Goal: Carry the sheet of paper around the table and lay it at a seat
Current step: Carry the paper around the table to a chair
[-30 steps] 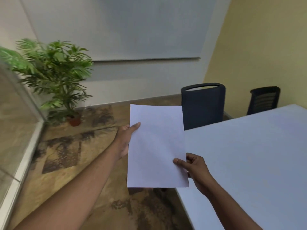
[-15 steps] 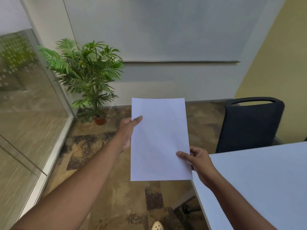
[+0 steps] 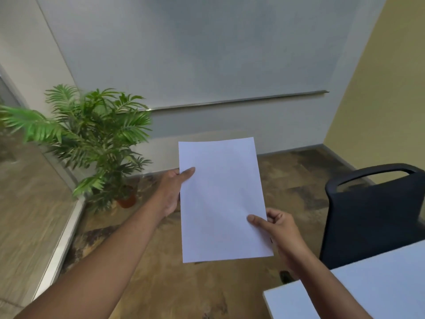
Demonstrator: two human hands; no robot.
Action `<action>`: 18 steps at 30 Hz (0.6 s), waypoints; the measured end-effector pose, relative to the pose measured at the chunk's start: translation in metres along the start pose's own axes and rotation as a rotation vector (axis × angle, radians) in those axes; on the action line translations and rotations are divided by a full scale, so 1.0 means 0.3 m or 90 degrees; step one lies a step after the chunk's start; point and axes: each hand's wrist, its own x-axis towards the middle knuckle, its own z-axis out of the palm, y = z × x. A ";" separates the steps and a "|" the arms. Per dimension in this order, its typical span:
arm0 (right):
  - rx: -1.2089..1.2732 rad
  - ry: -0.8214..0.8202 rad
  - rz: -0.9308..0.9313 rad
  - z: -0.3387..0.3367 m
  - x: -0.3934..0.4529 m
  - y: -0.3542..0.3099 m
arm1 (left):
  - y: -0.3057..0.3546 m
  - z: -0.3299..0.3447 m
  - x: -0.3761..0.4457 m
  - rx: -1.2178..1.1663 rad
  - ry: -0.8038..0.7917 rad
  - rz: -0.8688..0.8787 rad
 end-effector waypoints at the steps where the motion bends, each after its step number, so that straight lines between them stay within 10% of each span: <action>1: 0.006 0.009 -0.005 -0.010 0.037 -0.019 | 0.013 0.017 0.059 0.003 -0.012 0.002; 18: 0.048 0.364 -0.050 -0.065 0.652 -0.271 | 0.217 0.448 1.130 0.120 -0.338 -0.014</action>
